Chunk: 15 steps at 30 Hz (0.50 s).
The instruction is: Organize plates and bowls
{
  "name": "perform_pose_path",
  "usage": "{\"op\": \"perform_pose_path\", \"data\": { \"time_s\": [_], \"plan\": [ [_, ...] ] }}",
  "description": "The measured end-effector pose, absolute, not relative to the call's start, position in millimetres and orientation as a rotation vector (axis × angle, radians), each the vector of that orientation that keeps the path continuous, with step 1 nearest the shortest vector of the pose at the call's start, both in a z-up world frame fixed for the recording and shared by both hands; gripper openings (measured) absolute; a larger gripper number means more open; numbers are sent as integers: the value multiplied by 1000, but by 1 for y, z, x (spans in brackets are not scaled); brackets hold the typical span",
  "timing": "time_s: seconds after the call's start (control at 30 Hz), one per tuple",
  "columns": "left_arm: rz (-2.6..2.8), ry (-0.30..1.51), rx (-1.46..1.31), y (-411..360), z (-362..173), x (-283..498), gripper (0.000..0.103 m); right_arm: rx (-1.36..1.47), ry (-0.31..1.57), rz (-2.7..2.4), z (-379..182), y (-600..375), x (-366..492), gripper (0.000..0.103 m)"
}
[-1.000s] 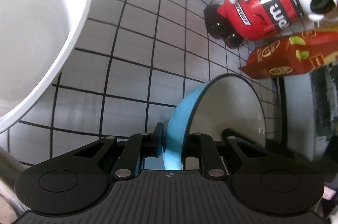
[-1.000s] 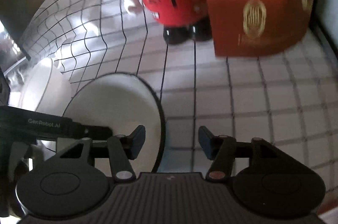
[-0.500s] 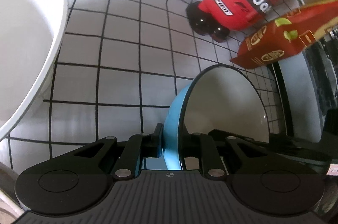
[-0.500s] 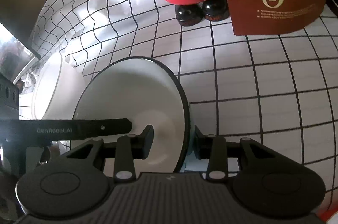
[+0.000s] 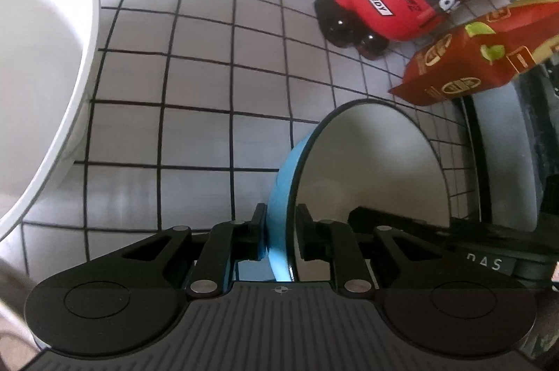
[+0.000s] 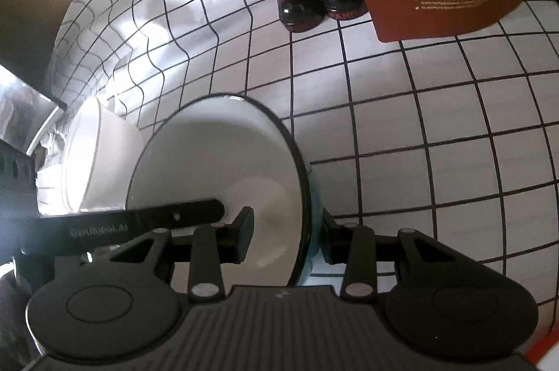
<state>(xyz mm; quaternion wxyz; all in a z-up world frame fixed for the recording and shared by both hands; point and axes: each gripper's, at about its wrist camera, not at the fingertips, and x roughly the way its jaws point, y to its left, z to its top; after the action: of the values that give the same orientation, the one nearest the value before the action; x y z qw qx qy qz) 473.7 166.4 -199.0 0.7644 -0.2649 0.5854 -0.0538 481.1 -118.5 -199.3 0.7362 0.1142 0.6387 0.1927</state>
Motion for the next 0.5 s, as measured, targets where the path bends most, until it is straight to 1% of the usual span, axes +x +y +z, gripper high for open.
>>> {"op": "perform_pose_path", "data": {
  "time_s": [0.13,0.33,0.5],
  "plan": [
    [-102,1216,-566,168,-172,470,20,199,1328,455,-172,-111,481,39],
    [-114,1157,-566,167,-119,452,20,220,1278,485,-129,-113,476,39],
    [-171,1164,-553,160,-91,421,20,220,1275,509,-98,-116,454,39]
  ]
}}
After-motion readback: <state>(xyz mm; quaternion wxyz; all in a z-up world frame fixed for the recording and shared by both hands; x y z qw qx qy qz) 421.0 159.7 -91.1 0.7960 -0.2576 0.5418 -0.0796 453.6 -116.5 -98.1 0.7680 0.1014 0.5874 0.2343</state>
